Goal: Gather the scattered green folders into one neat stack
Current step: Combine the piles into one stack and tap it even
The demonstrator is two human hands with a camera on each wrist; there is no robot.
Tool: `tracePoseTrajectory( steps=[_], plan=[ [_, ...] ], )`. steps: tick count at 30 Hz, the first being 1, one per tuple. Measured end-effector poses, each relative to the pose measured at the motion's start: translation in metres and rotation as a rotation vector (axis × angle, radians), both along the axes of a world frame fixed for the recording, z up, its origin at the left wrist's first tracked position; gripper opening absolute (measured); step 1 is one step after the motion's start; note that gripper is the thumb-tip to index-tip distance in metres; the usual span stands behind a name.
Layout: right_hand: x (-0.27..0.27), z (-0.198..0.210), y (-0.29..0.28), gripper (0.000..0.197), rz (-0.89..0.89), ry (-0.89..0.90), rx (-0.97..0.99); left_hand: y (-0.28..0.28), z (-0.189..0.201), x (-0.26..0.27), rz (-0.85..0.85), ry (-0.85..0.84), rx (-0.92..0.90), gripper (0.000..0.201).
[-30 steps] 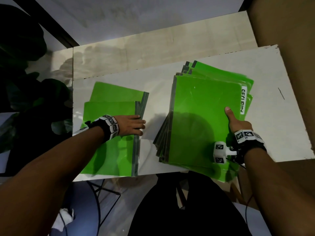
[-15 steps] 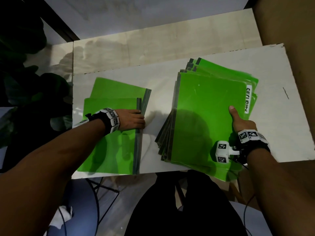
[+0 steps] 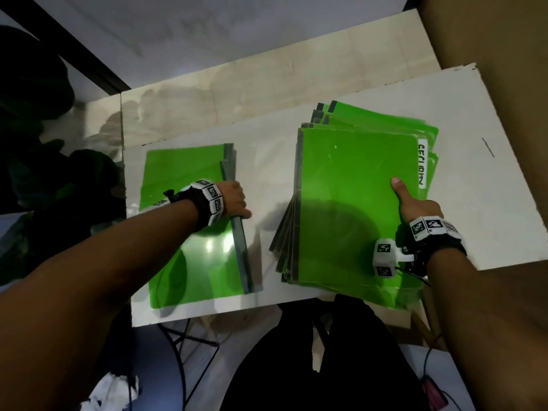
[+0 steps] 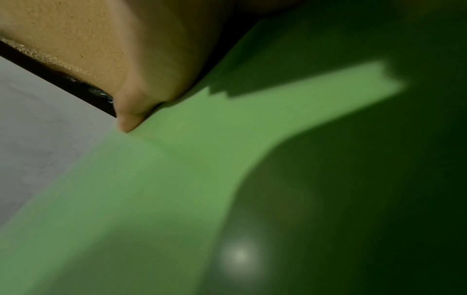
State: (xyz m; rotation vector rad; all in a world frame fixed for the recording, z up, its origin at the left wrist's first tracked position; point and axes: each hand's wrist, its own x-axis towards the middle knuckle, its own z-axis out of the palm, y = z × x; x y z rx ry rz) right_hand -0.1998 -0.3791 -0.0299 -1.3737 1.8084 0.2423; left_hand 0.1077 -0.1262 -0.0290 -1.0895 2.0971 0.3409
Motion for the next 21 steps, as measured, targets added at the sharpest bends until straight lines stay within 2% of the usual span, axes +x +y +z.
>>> tracePoseTrajectory(
  steps=[1, 3, 5, 7, 9, 11, 13, 15, 17, 21],
  plan=[
    [0.000, 0.001, 0.001, 0.113, 0.001, -0.010, 0.004, -0.007, 0.014, 0.003, 0.058, -0.024, -0.009, 0.019],
    [0.000, 0.004, 0.000, 0.115, -0.002, -0.024, 0.010, -0.021, 0.046, 0.015, 0.213, -0.115, 0.094, 0.020],
    [0.000, 0.006, -0.001, 0.116, 0.004, -0.030, 0.015, -0.033, 0.087, 0.031, 0.385, -0.214, 0.172, 0.034],
    [0.000, 0.009, -0.001, 0.112, 0.010, -0.040, 0.024, -0.042, 0.134, 0.047, 0.561, -0.240, 0.108, 0.043],
    [-0.001, 0.011, -0.001, 0.109, 0.013, -0.054, 0.040, -0.039, 0.175, 0.062, 0.830, -0.189, 0.003, 0.039],
    [-0.002, 0.012, -0.002, 0.110, 0.014, -0.072, 0.067, -0.027, 0.205, 0.077, 1.110, -0.040, -0.168, 0.037],
    [-0.004, 0.011, -0.005, 0.117, 0.013, -0.085, 0.102, -0.013, 0.220, 0.086, 1.400, 0.222, -0.368, 0.035],
    [-0.006, 0.008, -0.007, 0.127, 0.027, -0.085, 0.133, -0.003, 0.224, 0.087, 1.599, 0.472, -0.542, 0.039],
    [-0.006, 0.009, -0.008, 0.127, 0.044, -0.081, 0.152, 0.002, 0.223, 0.083, 1.707, 0.732, -0.663, 0.046],
    [-0.004, 0.011, -0.009, 0.118, 0.082, -0.060, 0.150, 0.001, 0.200, 0.052, 1.823, 1.136, -0.780, 0.029]
  ],
)
